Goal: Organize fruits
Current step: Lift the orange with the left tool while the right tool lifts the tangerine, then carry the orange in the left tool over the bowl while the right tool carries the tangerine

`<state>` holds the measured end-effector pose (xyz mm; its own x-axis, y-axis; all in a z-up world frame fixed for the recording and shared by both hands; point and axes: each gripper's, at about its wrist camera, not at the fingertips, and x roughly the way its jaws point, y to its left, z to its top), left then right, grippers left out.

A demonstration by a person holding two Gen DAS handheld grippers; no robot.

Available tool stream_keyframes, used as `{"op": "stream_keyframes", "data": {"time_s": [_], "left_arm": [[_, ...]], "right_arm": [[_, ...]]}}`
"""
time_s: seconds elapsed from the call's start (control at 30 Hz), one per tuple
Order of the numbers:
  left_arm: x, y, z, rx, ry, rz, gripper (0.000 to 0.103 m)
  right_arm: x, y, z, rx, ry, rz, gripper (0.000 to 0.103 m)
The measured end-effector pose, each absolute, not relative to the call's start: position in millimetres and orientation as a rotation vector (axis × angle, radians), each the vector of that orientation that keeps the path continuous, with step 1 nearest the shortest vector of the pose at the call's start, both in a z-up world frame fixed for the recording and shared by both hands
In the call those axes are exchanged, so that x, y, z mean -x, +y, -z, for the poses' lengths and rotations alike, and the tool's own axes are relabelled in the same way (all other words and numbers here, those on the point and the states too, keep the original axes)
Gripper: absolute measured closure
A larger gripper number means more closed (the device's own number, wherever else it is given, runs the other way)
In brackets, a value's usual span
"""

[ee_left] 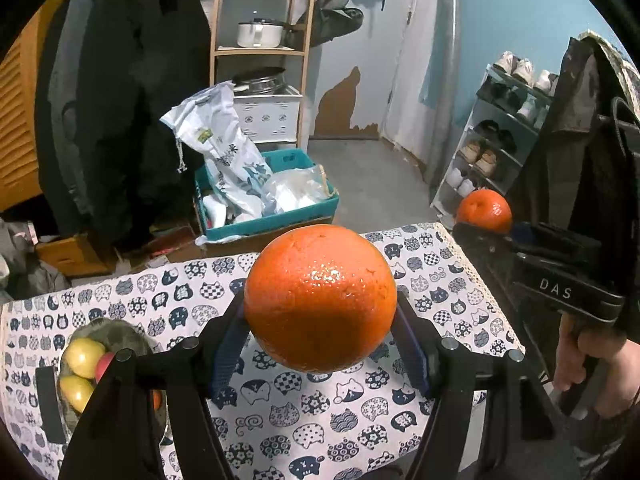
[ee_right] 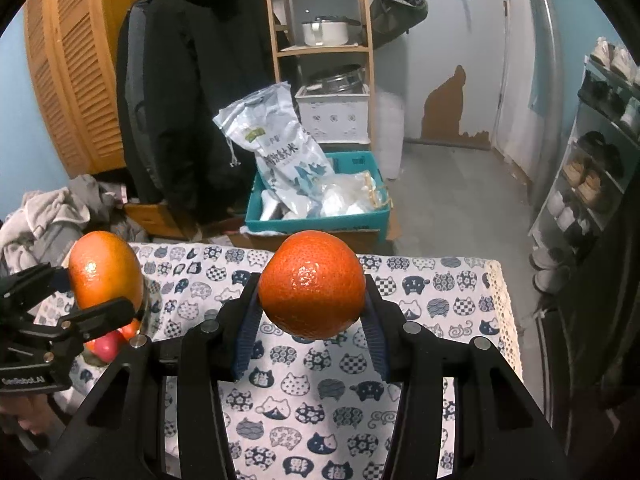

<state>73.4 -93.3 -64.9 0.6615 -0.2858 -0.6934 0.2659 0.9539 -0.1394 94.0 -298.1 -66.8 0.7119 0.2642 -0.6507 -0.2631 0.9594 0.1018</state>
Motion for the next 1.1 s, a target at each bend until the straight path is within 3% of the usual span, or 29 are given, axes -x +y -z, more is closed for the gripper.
{"op": "stream_keyframes", "data": {"time_s": [1.1], "left_arm": [[-36.7,48.0,94.8,0.153,0.807,0.117,0.033]], "right_arm": [[-97.0,-123.9,77.7,0.156,0.749,-0.574,0.057]]}}
